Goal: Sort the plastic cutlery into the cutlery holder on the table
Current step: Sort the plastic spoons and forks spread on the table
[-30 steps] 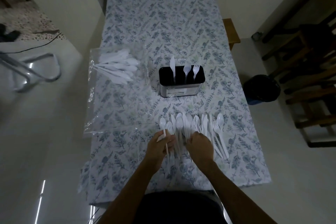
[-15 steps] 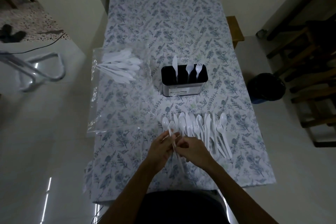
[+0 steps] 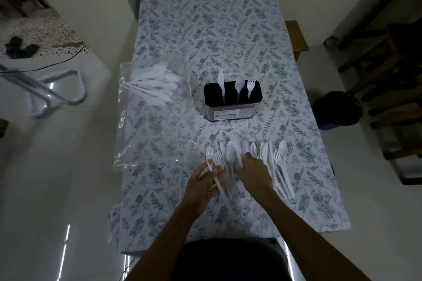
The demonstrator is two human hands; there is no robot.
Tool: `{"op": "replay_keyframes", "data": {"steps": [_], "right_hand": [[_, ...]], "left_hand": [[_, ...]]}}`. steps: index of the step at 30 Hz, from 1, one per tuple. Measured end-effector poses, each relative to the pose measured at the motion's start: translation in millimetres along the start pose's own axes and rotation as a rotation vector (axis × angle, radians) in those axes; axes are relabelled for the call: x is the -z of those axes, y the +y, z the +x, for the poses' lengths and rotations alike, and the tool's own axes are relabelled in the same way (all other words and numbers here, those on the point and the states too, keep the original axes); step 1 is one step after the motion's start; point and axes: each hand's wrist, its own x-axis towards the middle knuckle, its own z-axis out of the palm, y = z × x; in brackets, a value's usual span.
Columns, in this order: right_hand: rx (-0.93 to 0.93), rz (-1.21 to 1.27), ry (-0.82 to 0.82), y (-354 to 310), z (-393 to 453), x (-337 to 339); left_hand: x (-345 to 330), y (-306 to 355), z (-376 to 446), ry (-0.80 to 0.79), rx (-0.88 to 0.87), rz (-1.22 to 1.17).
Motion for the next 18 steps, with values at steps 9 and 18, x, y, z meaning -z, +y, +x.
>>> {"op": "replay_keyframes", "data": {"steps": [9, 18], "right_hand": [[0.273, 0.564, -0.188, -10, -47, 19], [0.205, 0.54, -0.292, -8, -49, 14]], "left_hand": [[3, -2, 3, 0.025, -0.039, -0.025], [7, -2, 2, -0.01, -0.018, 0.035]]}}
